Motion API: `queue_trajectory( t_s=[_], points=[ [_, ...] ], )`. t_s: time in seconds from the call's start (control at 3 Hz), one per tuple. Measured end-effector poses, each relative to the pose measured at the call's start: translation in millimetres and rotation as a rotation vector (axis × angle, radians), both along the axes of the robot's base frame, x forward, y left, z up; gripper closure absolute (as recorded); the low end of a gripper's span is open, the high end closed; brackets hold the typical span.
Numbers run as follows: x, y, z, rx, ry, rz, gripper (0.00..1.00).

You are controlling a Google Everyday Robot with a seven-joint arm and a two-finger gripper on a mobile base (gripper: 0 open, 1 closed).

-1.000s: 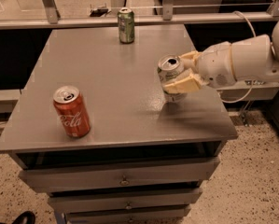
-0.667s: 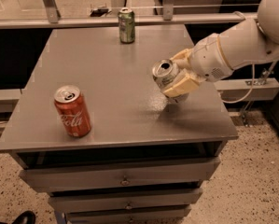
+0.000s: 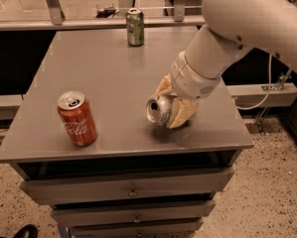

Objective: Knock 7up can over

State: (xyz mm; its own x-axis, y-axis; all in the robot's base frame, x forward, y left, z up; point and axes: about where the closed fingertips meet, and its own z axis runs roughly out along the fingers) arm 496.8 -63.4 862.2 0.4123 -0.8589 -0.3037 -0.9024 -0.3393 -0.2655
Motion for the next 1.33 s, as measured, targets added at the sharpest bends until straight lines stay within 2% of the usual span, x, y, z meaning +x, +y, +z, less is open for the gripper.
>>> queue_trajectory(
  t_s=[0.33,0.67,1.33],
  points=[
    [-11.7,8.8,-13.8,-0.079,0.007,0.073,0.74],
    [-19.6,15.0,-22.6,-0.131,0.015,0.136,0.43],
    [-23.6,16.9,-26.6,-0.164,0.020,0.179,0.00]
  ],
)
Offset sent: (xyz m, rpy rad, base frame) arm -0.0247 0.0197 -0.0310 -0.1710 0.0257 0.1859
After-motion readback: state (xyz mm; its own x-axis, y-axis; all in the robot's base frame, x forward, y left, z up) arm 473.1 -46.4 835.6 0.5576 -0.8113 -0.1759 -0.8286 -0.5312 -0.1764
